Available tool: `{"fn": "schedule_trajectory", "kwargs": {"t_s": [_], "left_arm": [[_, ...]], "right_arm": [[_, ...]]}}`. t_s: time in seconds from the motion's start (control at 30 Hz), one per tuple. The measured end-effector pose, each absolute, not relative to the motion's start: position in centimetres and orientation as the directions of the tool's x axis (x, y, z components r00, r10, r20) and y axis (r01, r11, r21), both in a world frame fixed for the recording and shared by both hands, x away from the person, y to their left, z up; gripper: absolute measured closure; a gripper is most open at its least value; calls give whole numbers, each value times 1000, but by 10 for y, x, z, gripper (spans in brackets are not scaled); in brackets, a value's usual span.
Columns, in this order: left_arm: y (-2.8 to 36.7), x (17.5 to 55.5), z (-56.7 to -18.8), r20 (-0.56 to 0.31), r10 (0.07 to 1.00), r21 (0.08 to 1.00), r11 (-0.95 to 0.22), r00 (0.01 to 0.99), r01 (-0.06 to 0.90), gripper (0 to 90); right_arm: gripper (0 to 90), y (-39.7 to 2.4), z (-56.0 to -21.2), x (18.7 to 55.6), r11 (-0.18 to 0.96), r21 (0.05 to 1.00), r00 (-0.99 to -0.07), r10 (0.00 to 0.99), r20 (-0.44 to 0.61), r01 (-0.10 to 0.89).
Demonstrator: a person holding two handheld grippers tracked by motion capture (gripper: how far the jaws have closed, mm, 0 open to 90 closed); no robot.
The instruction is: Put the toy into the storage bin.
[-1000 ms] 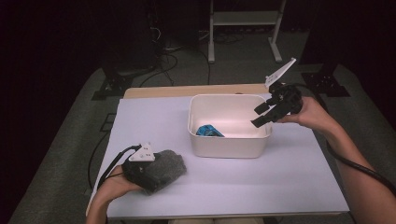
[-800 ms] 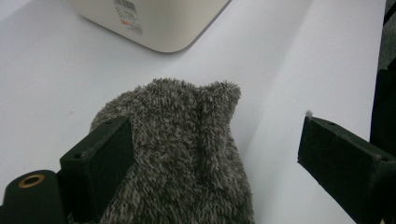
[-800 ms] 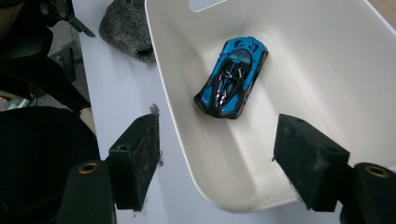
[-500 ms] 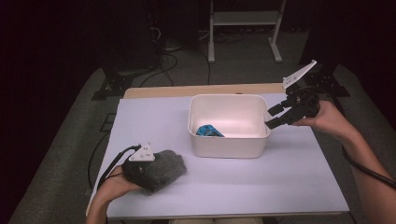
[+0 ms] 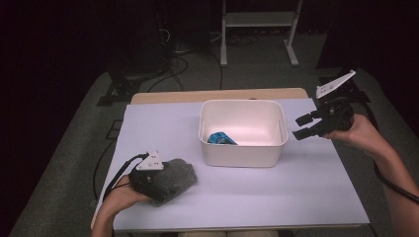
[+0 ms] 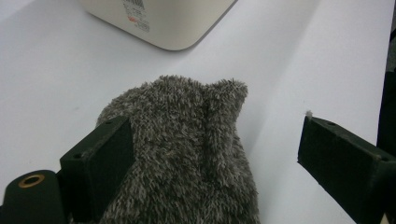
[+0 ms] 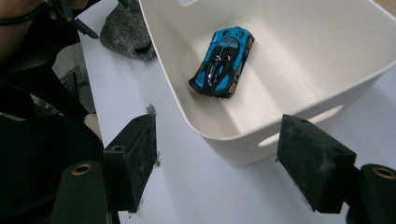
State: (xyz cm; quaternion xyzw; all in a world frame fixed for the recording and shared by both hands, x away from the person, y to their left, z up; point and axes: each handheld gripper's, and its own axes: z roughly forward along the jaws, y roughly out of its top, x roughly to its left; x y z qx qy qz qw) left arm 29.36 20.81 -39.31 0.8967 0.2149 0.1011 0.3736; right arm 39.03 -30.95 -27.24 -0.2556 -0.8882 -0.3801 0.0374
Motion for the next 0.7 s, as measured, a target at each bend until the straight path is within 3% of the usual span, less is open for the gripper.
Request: {"fn": "schedule_trajectory", "kwargs": {"t_s": [0.7], "left_arm": [[208, 294, -396, 16, 466, 709, -629, 885, 318, 101]], "right_arm": [[207, -349, -320, 377, 496, 670, -816, 486, 313, 553]]}}
